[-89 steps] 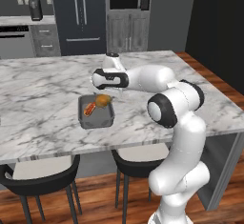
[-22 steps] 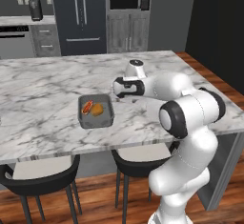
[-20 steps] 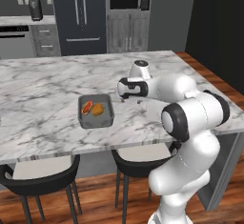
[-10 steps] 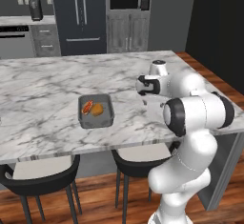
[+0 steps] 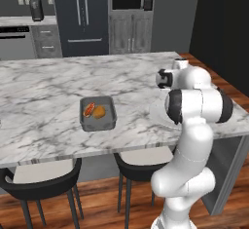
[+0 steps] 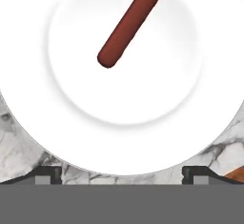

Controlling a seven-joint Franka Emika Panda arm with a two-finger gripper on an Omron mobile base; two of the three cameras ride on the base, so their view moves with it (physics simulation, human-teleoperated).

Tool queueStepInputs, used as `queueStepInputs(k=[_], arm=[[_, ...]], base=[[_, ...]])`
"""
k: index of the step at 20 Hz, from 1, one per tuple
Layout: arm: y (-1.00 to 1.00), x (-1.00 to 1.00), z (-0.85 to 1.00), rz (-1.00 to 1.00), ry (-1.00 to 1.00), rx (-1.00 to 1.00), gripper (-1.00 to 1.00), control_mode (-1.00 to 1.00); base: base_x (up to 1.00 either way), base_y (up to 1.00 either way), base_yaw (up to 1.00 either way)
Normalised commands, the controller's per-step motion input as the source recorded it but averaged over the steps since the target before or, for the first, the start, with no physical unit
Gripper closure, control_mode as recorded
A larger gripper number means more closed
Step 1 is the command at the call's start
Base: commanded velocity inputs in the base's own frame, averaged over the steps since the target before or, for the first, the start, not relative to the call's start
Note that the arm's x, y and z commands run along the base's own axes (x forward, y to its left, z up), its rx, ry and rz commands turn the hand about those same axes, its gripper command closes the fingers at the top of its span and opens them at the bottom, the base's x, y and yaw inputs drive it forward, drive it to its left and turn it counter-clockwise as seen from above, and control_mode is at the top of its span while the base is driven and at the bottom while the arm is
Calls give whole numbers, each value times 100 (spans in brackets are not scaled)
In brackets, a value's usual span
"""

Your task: Place one cooked food and one vegetable from the large plate to each tupperware container.

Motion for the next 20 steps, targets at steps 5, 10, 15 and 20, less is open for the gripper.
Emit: queueStepInputs(k=[5,10,15,20], arm=[[-24,-8,-46,0,-20,8,-100,-100],[-14,11,-11,0,-8,1,-100,-100],[-19,50,-34,0,17,0,-100,-100],[-19,55,-20,0,5,0,-100,-100]], base=[[0,0,0],[0,0,0],[0,0,0],[0,0,0]])
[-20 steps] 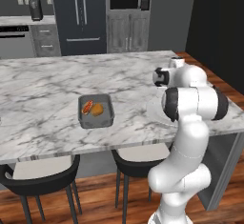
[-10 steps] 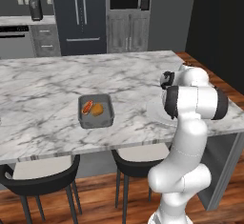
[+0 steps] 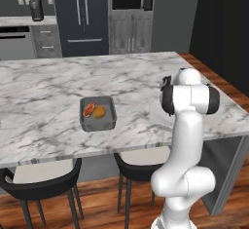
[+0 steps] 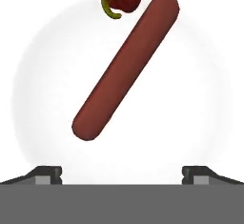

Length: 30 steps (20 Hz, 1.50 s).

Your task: Place one cooked food and one vegetable from the large plate to each tupperware container.

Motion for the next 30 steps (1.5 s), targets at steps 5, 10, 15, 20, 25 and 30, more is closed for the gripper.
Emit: queueStepInputs(k=[5,10,15,20,25,30], arm=[[-19,40,-21,0,0,0,-100,-100],[0,32,-51,0,0,0,-100,-100],[0,11,-54,0,0,0,-100,-100],[11,-6,-68,0,0,1,100,-100],[1,-43,-46,0,0,7,100,-100],[-1,-40,-15,0,0,2,100,-100]], base=[[0,0,0],[0,0,0],[0,0,0],[0,0,0],[0,0,0],[0,0,0]])
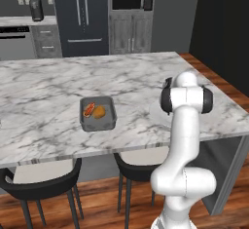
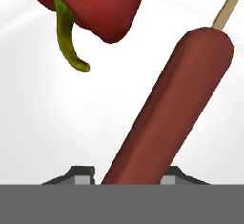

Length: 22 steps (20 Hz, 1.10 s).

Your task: Place one cooked food and one vegetable from the large plate to each tupperware container.

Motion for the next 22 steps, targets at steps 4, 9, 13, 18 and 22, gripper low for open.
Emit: queueStepInputs(k=[4,9,13,18,22], arm=[[-30,-76,18,-5,0,0,100,-100],[0,-60,91,-3,-7,-1,100,-100],[0,-68,95,0,-8,0,100,-100],[27,-88,74,2,-14,0,100,-100],[88,-62,53,0,-35,0,100,-100]], base=[[0,0,0],[0,0,0],[0,0,0],[0,0,0],[0,0,0]])
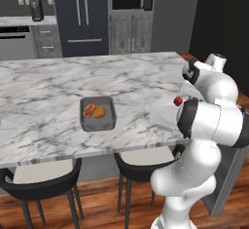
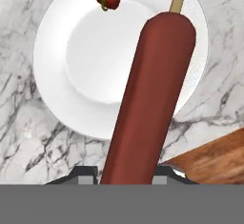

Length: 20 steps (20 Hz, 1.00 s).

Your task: Place one cooked food and one vegetable from the large plate to each tupperware container.

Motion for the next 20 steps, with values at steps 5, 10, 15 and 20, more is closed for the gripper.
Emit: queueStepInputs(k=[5,10,15,20], arm=[[80,-59,28,1,-37,-3,100,-100],[60,-61,19,0,-23,-10,100,-100],[47,-43,2,4,-18,-2,100,-100],[35,-42,7,5,-21,-3,100,-100]], base=[[0,0,0],[0,0,0],[0,0,0],[0,0,0]])
